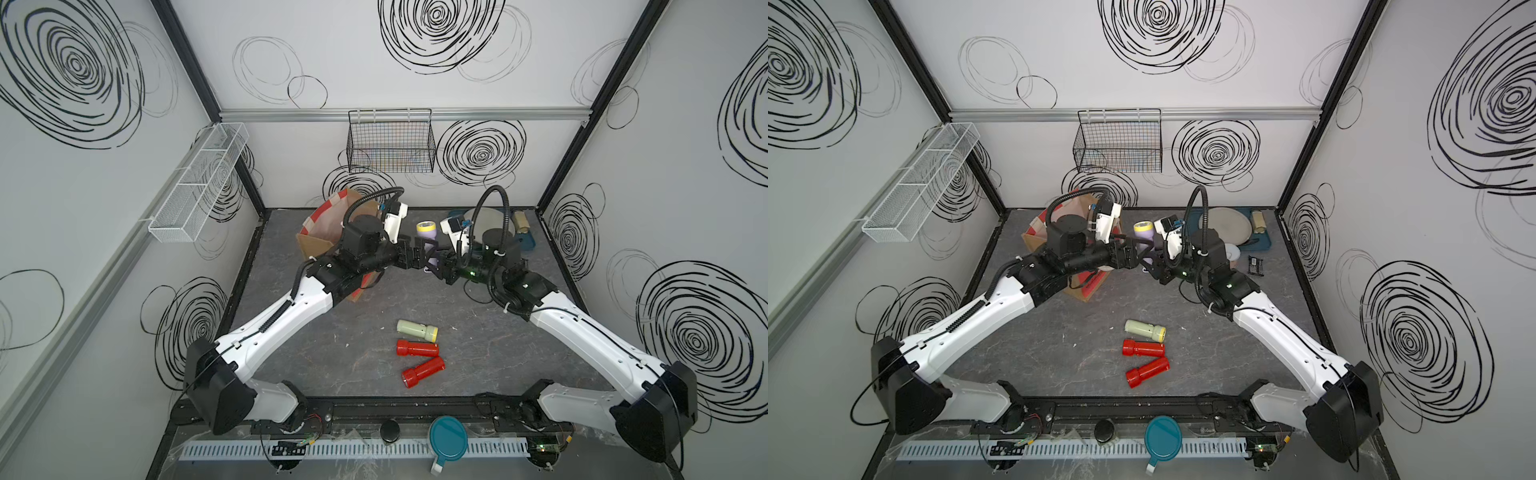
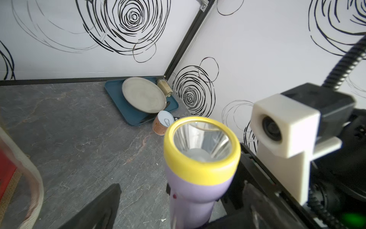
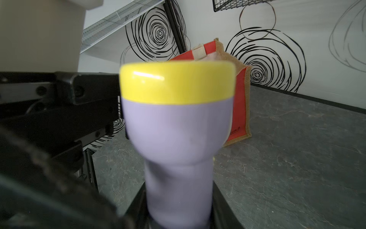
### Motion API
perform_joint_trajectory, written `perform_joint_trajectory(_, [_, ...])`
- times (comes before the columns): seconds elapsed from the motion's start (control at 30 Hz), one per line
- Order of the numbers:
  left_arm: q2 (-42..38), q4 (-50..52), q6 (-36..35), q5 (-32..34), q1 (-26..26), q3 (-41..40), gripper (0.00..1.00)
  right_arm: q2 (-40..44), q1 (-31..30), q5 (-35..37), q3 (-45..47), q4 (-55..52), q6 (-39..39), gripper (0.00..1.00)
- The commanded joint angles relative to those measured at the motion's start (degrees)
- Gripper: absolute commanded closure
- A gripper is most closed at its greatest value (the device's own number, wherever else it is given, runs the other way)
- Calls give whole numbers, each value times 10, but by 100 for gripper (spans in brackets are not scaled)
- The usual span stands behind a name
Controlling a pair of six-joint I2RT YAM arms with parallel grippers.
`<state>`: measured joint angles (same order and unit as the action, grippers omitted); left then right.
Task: Put the flashlights into the tote bags
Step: Pick up the flashlight from the center of the board.
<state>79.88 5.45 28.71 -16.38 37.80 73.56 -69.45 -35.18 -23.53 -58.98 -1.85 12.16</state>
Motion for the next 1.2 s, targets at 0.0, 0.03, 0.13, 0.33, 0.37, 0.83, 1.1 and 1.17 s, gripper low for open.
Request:
perform_joint_trajectory(0.0, [12,-65,12,-1,3,23,1,-4,-8,-11,-22,32,3,100])
perform_joint_trajectory(0.03, [14,-75,17,1,2,21,3,-5,-9,-10,-21,33,3,100])
perform_joint_trajectory(0.13, [22,-107,35,-2,1,12,12,-5,-10,-11,-19,35,2,100])
perform_joint_trajectory(0.33, [35,-138,57,-7,-1,8,36,-5,-13,-9,-20,34,0,100])
perform_joint_trajectory(0.37, [35,-141,59,-7,-2,7,40,-5,-13,-8,-20,33,-2,100])
perform_joint_trajectory(0.83, [8,-33,11,74,-31,51,93,-2,-19,31,-52,14,19,24])
perform_joint_trajectory(1.1, [40,114,-17,227,-102,168,97,-13,-18,73,-83,-49,20,0])
perform_joint_trajectory(1.17, [68,155,-7,271,-129,205,97,-19,-18,86,-88,-72,20,0])
